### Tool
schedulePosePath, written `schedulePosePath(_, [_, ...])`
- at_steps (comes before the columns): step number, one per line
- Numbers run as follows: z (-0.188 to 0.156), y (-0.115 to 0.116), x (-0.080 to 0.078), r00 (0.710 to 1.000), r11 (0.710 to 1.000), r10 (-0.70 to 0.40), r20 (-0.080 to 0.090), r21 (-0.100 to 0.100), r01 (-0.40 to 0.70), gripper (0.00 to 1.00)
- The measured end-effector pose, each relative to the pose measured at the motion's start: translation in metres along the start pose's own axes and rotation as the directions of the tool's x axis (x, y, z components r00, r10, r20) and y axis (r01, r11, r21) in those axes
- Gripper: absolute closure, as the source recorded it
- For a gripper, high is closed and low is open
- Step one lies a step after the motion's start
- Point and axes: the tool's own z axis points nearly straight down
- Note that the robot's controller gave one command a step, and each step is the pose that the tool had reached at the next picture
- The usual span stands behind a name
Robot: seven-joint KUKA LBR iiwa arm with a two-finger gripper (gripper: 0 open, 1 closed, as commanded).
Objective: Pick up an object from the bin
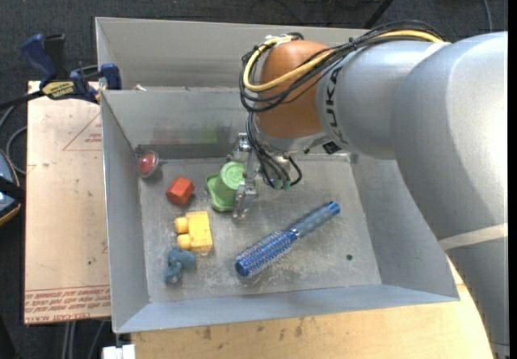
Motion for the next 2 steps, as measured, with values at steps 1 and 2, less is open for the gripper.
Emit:
schedulePosePath(1, [-0.001,0.000,0.000,1.000,1.000,0.000,0.001,0.000,0.000,1.00])
schedulePosePath(2, [-0.159,-0.008,-0.010,1.000,1.000,-0.017,-0.009,0.006,0.017,1.00])
